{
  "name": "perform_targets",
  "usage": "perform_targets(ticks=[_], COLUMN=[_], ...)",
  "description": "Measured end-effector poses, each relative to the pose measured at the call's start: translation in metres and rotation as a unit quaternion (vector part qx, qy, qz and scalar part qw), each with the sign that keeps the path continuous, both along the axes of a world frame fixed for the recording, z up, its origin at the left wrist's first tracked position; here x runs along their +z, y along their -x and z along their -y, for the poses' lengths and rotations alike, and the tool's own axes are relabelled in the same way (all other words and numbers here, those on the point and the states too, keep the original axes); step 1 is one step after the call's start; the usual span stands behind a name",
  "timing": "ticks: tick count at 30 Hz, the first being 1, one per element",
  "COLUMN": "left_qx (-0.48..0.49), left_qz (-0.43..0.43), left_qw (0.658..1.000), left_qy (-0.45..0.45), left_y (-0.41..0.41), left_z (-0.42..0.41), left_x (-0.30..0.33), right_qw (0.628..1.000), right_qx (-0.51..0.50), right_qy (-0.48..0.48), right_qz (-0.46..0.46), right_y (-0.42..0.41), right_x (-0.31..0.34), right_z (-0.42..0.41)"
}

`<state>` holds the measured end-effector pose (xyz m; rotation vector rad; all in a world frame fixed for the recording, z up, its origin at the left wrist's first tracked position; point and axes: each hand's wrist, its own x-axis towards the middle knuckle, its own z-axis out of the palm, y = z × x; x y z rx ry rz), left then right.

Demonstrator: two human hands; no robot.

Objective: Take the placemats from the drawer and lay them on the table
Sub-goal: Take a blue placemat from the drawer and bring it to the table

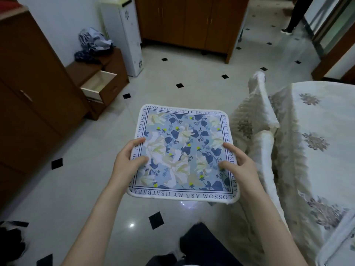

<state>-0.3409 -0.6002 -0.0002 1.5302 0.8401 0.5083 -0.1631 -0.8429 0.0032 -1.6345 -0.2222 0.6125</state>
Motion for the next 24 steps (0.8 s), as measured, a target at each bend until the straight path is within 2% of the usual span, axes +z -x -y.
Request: perform_targets(ticks=[4,9,17,24], left_qx=[0.000,-0.003,-0.003,-0.026], left_qz=[-0.006,-0.011,-0.009,-0.010], left_qw=[1.000,1.000,1.000,0.999], left_qy=[0.010,0.011,0.010,0.026], left_y=[-0.037,-0.112,-0.241,-0.340], left_z=[-0.041,-0.102,-0.194,-0.257], left_x=[-0.012,-0.015,0.013,0.000], right_qw=[0.999,1.000,1.000,0.999], right_qx=[0.017,0.002,-0.009,-0.038], right_qy=[0.028,0.018,0.002,0.015], right_qz=[0.005,-0.002,-0.025,-0.032], right_y=[-0.039,-0.108,-0.232,-0.320], right_x=[-0.014,-0.029,-0.005,-0.013], right_z=[-0.042,-0.101,-0.193,-0.250])
